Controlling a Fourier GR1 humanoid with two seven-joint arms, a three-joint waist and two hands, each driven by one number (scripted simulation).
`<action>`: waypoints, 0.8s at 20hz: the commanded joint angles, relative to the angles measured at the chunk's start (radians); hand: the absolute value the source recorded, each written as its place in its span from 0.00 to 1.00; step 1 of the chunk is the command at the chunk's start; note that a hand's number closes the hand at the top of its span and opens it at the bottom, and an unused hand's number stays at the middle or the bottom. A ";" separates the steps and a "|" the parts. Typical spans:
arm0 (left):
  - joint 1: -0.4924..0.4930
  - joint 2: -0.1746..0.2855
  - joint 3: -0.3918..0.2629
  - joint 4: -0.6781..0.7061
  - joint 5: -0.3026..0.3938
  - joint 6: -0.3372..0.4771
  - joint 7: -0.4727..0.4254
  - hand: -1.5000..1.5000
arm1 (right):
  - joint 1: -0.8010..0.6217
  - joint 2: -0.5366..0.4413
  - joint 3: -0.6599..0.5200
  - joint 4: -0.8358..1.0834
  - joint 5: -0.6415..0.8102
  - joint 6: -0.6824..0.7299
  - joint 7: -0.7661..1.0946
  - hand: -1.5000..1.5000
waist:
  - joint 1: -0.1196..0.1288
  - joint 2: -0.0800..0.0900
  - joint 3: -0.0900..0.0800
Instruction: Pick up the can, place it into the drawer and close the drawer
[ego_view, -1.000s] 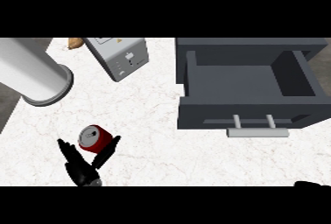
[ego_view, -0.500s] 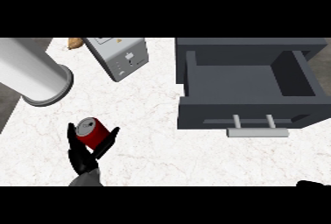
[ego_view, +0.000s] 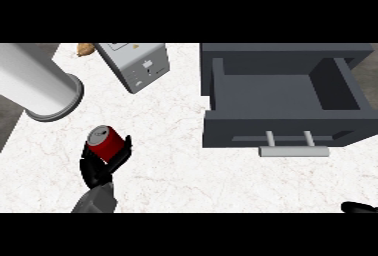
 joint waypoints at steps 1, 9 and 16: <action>-0.054 0.051 -0.041 0.036 -0.040 -0.091 0.046 1.00 | -0.024 -0.018 0.007 -0.067 0.000 -0.014 0.072 0.00 | -0.003 0.000 0.000; -0.260 0.085 -0.200 0.172 -0.140 -0.431 0.154 1.00 | -0.003 0.030 0.035 -0.001 0.041 -0.007 -0.043 0.00 | -0.023 0.007 -0.001; -0.333 0.076 -0.213 0.081 -0.184 -0.446 0.282 1.00 | 0.021 0.020 0.023 -0.020 0.075 -0.004 -0.034 0.00 | 0.001 -0.002 0.001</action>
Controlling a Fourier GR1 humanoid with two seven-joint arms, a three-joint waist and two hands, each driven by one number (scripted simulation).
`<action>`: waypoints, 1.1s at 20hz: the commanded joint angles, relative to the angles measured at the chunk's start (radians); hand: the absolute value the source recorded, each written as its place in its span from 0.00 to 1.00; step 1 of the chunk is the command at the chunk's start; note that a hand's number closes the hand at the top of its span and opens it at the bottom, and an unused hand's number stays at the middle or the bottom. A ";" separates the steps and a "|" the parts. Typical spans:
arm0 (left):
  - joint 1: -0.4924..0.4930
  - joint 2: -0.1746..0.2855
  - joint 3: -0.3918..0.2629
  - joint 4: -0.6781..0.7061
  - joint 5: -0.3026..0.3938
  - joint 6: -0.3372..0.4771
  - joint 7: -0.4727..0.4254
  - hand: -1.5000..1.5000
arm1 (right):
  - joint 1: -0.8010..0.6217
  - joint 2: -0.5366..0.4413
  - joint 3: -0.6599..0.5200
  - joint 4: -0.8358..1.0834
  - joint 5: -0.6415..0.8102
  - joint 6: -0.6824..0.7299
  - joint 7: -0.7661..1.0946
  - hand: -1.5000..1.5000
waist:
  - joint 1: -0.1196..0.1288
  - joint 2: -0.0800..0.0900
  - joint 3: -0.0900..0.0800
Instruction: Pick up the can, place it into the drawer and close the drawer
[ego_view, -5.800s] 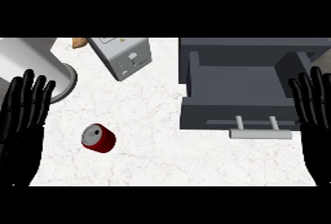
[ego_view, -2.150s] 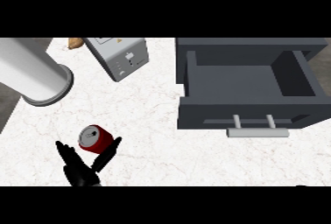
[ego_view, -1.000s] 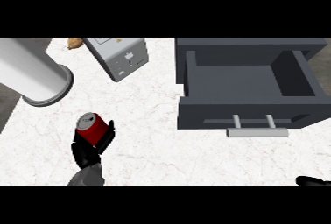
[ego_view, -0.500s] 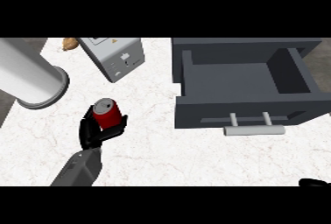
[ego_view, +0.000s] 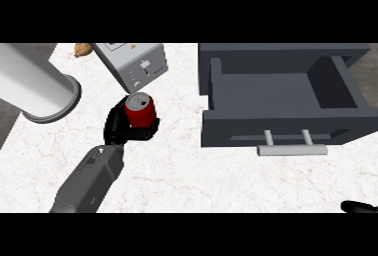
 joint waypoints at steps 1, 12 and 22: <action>-0.027 -0.030 -0.024 -0.080 -0.045 0.045 0.086 1.00 | 0.037 0.039 0.007 0.002 0.029 -0.006 -0.054 0.00 | 0.012 -0.004 0.001; -0.194 -0.058 -0.070 -0.328 -0.115 0.161 0.404 1.00 | -0.052 -0.002 -0.033 0.056 0.003 -0.019 -0.029 0.00 | 0.015 -0.004 0.001; -0.404 -0.078 -0.075 -0.470 -0.187 0.282 0.694 1.00 | 0.010 0.003 -0.020 -0.032 0.022 -0.008 0.023 0.00 | 0.010 -0.005 0.001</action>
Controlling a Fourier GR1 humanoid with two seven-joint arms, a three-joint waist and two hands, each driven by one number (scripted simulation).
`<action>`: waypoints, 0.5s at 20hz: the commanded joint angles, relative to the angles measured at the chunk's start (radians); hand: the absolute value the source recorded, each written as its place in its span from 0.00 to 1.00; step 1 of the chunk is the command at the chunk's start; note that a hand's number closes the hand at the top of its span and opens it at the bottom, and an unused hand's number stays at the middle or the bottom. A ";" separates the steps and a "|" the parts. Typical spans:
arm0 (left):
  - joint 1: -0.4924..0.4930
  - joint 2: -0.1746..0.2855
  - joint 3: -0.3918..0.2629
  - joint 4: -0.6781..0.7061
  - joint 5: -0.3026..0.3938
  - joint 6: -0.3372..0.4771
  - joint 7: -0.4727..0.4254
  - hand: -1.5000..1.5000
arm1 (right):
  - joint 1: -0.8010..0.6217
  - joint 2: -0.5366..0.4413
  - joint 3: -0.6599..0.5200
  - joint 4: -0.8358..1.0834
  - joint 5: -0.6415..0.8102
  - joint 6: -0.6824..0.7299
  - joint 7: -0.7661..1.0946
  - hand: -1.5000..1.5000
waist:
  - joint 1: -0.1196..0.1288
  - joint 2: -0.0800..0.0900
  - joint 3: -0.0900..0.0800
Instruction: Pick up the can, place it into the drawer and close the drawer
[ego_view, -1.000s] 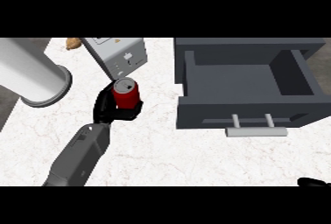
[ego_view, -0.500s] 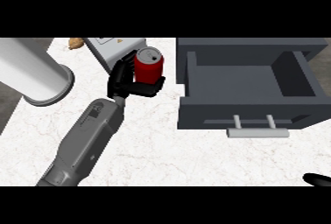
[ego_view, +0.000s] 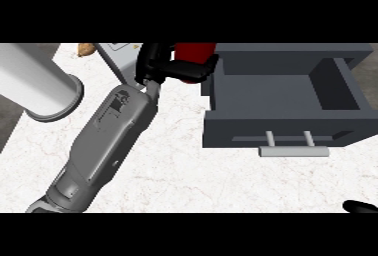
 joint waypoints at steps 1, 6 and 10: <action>-0.129 -0.009 0.014 0.014 -0.028 0.022 0.118 1.00 | -0.050 -0.002 0.034 0.011 0.042 -0.023 0.031 0.00 | -0.002 0.003 0.000; -0.281 -0.056 0.048 0.141 -0.062 0.046 0.150 1.00 | -0.031 -0.021 0.001 0.004 -0.003 0.001 0.042 0.00 | -0.013 0.005 0.000; -0.368 -0.071 0.063 0.167 -0.081 0.071 0.216 1.00 | -0.043 -0.016 0.015 -0.029 0.007 -0.010 0.055 0.00 | -0.011 0.004 0.000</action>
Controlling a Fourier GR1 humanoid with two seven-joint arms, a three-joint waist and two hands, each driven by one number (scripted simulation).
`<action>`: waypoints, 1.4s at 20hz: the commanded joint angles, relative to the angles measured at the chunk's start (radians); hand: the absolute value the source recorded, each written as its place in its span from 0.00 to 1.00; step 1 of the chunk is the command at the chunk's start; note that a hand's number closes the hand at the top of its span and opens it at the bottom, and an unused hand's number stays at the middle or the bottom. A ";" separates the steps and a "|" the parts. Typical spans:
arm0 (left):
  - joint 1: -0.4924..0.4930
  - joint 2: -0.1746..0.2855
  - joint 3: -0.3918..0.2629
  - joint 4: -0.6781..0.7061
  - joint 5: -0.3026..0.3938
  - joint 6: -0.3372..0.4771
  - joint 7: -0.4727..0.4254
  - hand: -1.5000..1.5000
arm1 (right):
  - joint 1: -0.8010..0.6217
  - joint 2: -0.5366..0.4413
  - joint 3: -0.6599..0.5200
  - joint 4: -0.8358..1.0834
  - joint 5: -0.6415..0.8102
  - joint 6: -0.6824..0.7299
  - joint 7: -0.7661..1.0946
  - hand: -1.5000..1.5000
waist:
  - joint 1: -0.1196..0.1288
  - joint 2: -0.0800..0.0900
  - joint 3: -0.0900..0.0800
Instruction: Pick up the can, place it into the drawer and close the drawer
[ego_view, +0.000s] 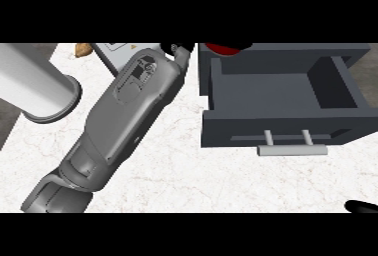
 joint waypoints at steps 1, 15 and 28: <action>-0.137 -0.022 -0.004 0.129 0.014 0.031 0.023 1.00 | 0.007 0.005 -0.003 -0.043 -0.013 -0.007 0.022 0.00 | -0.023 0.004 0.000; -0.365 -0.023 -0.067 0.455 0.128 0.055 -0.071 1.00 | -0.068 -0.034 0.005 -0.002 -0.020 0.002 0.038 0.00 | -0.065 0.018 0.002; -0.397 -0.023 -0.151 0.550 0.212 0.219 -0.127 0.00 | -0.150 -0.035 0.060 0.036 0.047 -0.029 0.045 0.00 | -0.084 0.027 0.002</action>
